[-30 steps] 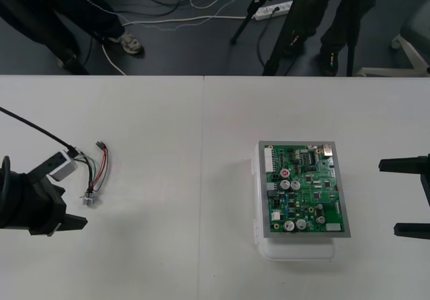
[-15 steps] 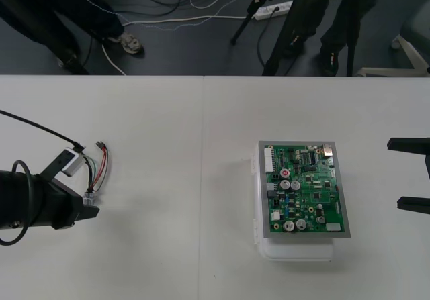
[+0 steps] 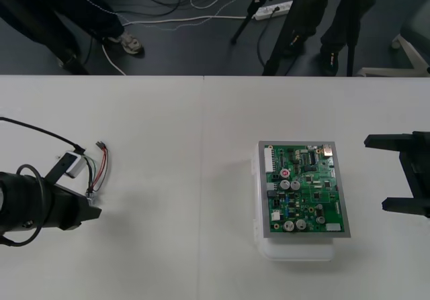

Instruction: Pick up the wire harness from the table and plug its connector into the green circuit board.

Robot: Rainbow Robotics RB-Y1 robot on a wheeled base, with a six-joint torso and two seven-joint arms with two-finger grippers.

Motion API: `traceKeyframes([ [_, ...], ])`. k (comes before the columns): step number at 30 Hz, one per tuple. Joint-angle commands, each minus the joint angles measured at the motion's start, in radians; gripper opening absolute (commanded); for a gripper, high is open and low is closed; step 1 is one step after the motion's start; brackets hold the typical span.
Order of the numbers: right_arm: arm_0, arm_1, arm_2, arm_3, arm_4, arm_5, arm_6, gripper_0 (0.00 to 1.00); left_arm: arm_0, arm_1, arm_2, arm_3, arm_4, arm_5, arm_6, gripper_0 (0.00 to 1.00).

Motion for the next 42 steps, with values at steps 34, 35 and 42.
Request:
traceKeyframes([
  [34,0.019,-0.08,0.054,-0.071,-0.017,-0.009,0.257,1.0,-0.119,-0.204,0.064,0.164,-0.29,-0.052,0.013,0.8],
  [35,0.019,-0.08,0.054,-0.071,-0.016,-0.009,0.258,1.0,-0.121,-0.204,0.064,0.166,-0.29,-0.049,0.013,0.79],
  [42,0.025,-0.081,0.054,-0.051,-0.016,-0.009,0.28,1.0,-0.142,-0.208,0.067,0.216,-0.301,-0.009,0.013,0.79],
])
